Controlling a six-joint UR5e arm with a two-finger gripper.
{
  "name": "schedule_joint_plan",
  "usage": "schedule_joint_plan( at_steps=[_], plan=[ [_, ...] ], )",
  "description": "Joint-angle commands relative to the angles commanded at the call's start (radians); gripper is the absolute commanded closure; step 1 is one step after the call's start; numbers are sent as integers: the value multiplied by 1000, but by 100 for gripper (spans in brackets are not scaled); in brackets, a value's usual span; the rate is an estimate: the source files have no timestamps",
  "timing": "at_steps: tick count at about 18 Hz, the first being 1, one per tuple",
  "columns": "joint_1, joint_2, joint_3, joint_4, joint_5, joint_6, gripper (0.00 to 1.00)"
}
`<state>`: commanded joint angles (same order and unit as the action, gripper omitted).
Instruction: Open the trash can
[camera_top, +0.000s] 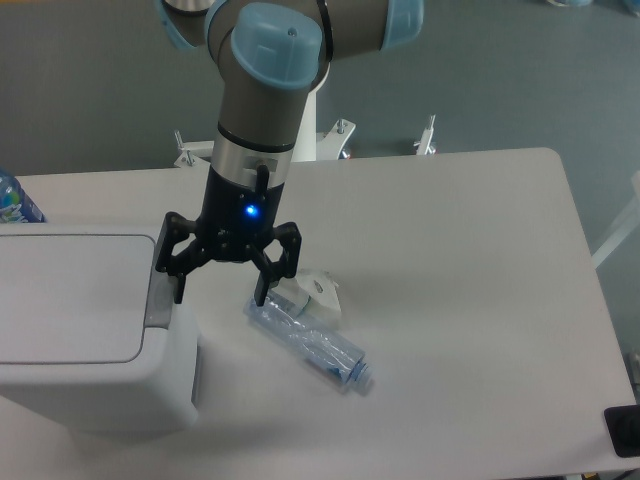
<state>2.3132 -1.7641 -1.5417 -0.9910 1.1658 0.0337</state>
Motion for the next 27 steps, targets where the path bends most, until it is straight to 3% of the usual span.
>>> schedule_joint_plan(
  at_steps=[16,27],
  plan=[
    [-2,0,21,0,-3,2,0],
    [-8,3,-6,0,0,0,0]
  ],
)
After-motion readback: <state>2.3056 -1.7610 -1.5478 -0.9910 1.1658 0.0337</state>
